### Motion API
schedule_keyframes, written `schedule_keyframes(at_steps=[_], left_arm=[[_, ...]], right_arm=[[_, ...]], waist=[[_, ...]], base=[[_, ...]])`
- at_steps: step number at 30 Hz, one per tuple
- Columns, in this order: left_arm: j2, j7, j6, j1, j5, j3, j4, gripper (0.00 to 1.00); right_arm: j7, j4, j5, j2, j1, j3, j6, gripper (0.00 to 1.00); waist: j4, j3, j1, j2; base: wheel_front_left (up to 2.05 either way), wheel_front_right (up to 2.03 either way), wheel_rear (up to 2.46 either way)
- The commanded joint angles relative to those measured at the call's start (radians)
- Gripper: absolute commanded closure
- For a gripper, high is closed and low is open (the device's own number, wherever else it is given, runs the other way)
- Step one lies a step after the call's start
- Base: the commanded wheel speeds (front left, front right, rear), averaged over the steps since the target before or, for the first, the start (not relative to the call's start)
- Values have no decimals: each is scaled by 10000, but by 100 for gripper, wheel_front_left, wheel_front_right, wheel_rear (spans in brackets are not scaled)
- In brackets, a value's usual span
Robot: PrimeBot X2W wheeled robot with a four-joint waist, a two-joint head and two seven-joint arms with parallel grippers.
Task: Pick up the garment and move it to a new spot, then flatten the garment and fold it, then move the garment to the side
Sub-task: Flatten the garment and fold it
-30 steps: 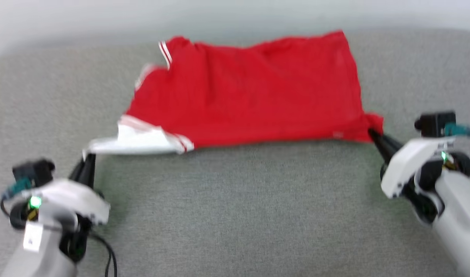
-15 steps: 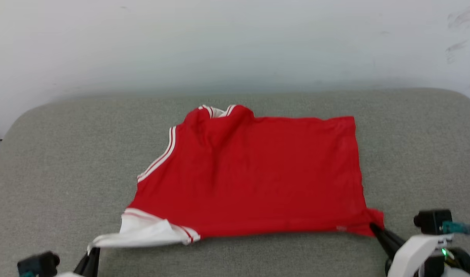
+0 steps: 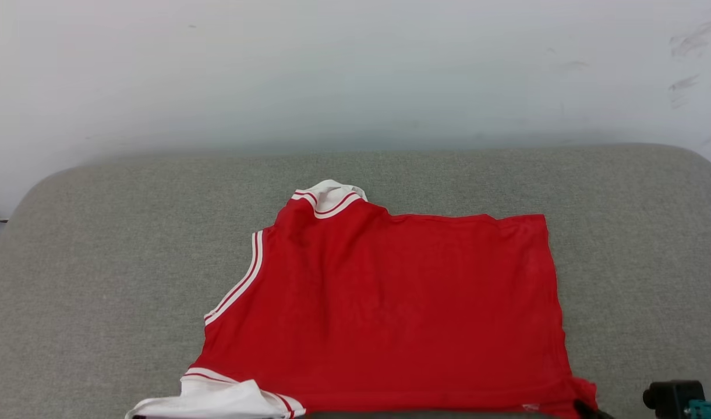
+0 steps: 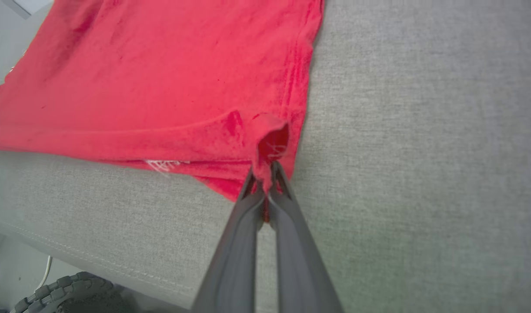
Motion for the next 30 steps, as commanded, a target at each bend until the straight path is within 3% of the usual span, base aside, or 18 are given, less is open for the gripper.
schedule_keyframes(at_steps=[1, 7, 12, 20, 30], left_arm=[[64, -87, 81, -195, 76, 75, -129, 100], [-105, -49, 38, -1221, 340, -214, -94, 100], [-166, -80, -287, -2651, 671, -554, 457, 100], [-372, -381, -806, -4541, 1041, -867, 1853, 100], [-726, 110, -1623, -5896, 832, -1431, 3912, 100]], right_arm=[[208, -359, -206, 161, 159, -382, -21, 100], [795, -1114, -800, 647, -161, -1035, -20, 100], [1010, -1261, -1281, 849, -1117, -1177, -20, 100], [961, -713, -1450, 896, -2540, -989, -20, 100], [850, 746, -1230, 939, -3568, -274, -17, 100]], waist=[[-18, 51, 1, -1], [-29, 394, 1, -1], [-195, 1006, 1, -1], [-247, 1853, 1, -1], [-296, 2552, 1, -1]], base=[[0, 0, 0], [0, 0, 0], [0, 0, 0], [0, 0, 0], [0, 0, 0]])
